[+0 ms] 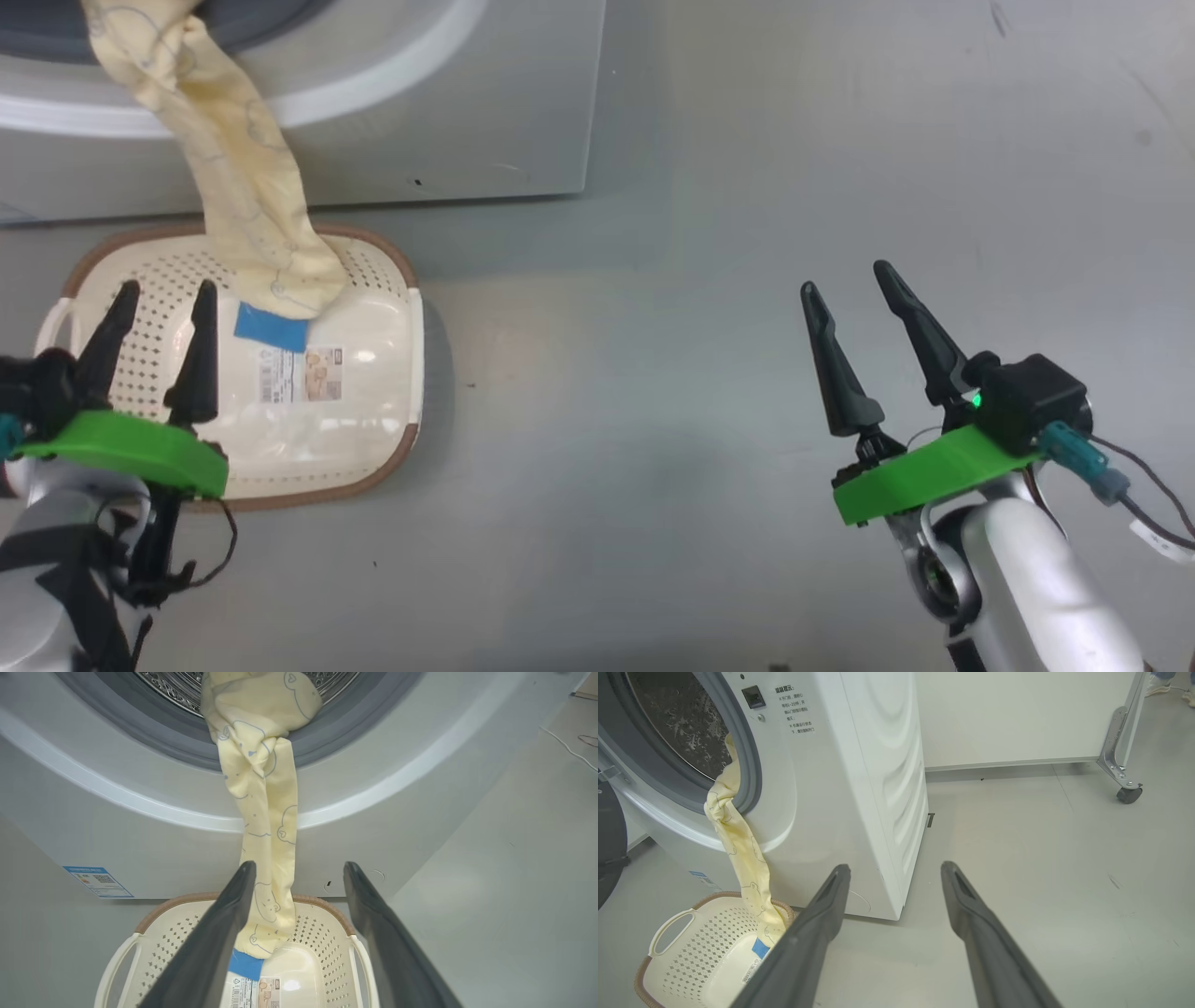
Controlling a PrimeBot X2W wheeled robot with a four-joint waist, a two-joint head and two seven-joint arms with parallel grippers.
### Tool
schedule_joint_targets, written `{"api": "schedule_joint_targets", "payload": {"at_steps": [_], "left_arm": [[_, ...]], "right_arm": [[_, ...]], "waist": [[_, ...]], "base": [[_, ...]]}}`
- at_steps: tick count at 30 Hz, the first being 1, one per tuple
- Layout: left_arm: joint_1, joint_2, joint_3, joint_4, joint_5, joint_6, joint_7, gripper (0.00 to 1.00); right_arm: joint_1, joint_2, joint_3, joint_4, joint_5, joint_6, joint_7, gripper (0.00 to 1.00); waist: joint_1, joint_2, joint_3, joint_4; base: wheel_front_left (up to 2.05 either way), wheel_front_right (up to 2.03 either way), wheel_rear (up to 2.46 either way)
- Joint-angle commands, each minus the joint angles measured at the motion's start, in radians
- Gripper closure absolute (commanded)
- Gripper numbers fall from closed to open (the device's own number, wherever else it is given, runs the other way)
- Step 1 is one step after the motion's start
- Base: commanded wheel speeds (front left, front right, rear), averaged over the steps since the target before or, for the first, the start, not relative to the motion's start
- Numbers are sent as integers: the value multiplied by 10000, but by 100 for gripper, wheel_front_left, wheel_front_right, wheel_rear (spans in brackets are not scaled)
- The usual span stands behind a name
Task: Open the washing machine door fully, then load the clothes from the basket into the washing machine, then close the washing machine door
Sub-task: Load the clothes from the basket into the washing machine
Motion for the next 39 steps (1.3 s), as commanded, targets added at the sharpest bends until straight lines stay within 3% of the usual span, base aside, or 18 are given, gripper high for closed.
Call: {"api": "schedule_joint_targets", "payload": {"at_steps": [1,18,25,39], "left_arm": [[-377,529,228,-22,-157,-16,-65,0],[-4339,1895,-1979,3810,-2436,-18,575,0],[-5452,2142,-2348,5022,-3208,-18,1060,0],[-6500,2272,-3346,5915,-4214,-19,1615,0]], "right_arm": [[-211,11,121,-411,-92,2,-67,0],[-368,11,106,-1546,247,2,-67,0],[-401,11,196,-1756,468,2,-67,0],[-382,11,218,-2011,550,2,-67,0]], "waist": [[-3,1,664,-325],[-3,1,2835,-1514],[-3,1,3242,-1902],[-3,1,3595,-2038]], "base": [[0,0,0],[0,0,0],[0,0,0],[0,0,0]]}}
